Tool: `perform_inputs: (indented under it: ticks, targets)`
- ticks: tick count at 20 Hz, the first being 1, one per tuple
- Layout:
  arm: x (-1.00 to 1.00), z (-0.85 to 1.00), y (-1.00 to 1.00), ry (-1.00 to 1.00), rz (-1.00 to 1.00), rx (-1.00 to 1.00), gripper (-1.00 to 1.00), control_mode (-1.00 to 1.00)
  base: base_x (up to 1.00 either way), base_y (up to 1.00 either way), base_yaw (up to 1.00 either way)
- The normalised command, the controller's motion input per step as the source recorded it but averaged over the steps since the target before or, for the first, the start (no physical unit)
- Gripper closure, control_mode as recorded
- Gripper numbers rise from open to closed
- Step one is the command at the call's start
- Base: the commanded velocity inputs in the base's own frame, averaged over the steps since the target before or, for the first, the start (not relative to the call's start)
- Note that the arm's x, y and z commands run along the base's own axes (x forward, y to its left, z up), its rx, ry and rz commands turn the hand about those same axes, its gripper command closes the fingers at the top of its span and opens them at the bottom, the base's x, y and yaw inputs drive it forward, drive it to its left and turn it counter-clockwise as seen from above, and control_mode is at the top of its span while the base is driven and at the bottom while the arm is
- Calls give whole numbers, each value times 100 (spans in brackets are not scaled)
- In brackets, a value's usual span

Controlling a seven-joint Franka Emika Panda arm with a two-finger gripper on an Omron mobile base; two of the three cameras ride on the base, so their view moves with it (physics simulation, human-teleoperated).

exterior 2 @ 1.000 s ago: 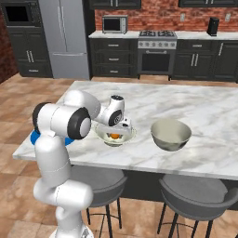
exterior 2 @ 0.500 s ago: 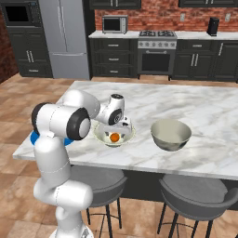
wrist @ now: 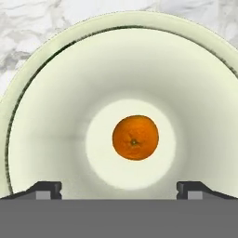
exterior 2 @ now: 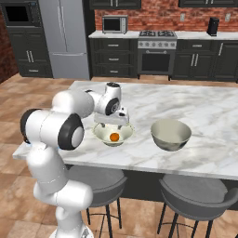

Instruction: Take the fruits from the plate on the dining counter and place two fruits in each bowl.

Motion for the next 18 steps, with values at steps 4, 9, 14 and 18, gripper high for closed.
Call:
perform_inputs:
  ticks: [4,9,14,18]
  targets:
    - [-31,35,95,1,0,0,-100,-100,0,0,0]
    - [-16,10,100,2,1,-2,-100,-100,0,0,0]
    - [-20,0,100,5,3,0,-100,-100,0,0,0]
    - [-12,0,100,10,4,1,-100,-100,0,0,0]
